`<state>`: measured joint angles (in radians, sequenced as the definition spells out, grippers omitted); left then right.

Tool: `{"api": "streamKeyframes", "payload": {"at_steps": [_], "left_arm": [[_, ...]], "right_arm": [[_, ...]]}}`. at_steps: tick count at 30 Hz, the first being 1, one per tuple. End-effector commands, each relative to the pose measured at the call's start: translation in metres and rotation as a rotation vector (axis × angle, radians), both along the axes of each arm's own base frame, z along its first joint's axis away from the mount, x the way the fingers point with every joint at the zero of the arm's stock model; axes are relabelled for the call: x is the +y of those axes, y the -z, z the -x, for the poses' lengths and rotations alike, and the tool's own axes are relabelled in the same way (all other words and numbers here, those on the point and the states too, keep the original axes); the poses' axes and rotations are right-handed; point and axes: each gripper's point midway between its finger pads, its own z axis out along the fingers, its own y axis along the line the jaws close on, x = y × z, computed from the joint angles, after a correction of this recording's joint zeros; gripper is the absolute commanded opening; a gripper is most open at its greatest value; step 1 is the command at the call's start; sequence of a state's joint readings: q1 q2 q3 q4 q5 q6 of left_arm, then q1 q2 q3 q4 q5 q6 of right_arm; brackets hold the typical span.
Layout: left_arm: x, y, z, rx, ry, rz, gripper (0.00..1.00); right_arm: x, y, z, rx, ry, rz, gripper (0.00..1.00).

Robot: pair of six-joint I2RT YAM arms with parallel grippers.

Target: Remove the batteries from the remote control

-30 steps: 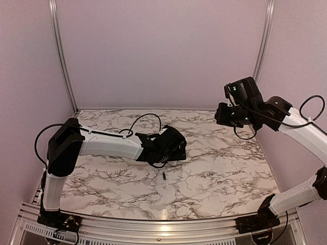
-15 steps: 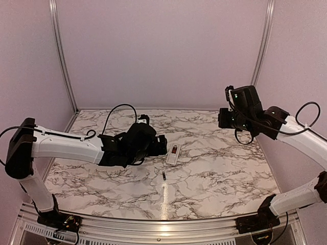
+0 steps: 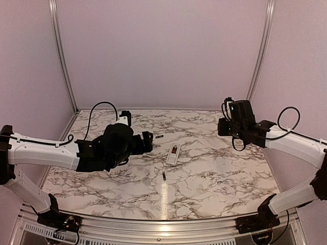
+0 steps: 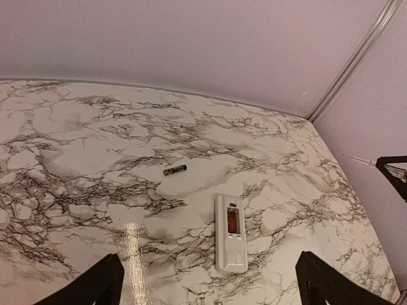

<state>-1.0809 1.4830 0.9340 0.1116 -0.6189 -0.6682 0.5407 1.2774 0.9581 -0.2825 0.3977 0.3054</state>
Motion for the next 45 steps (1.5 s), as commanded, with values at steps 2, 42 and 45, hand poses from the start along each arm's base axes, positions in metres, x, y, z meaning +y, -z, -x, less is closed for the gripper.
{"api": "streamKeyframes", "payload": {"at_steps": [2, 42, 45], "left_arm": [[0.015, -0.001, 0.005, -0.016, -0.023, -0.001, 0.99], [0.025, 0.011, 0.008, -0.01, -0.01, -0.1, 0.99], [0.025, 0.013, 0.009, -0.008, -0.01, -0.099, 0.99]], "right_arm": [[0.001, 0.0, -0.023, -0.093, -0.022, -0.025, 0.0], [-0.01, 0.142, 0.0, 0.183, -0.013, -0.145, 0.07], [-0.011, 0.146, 0.004, 0.2, -0.012, -0.14, 0.07]]}}
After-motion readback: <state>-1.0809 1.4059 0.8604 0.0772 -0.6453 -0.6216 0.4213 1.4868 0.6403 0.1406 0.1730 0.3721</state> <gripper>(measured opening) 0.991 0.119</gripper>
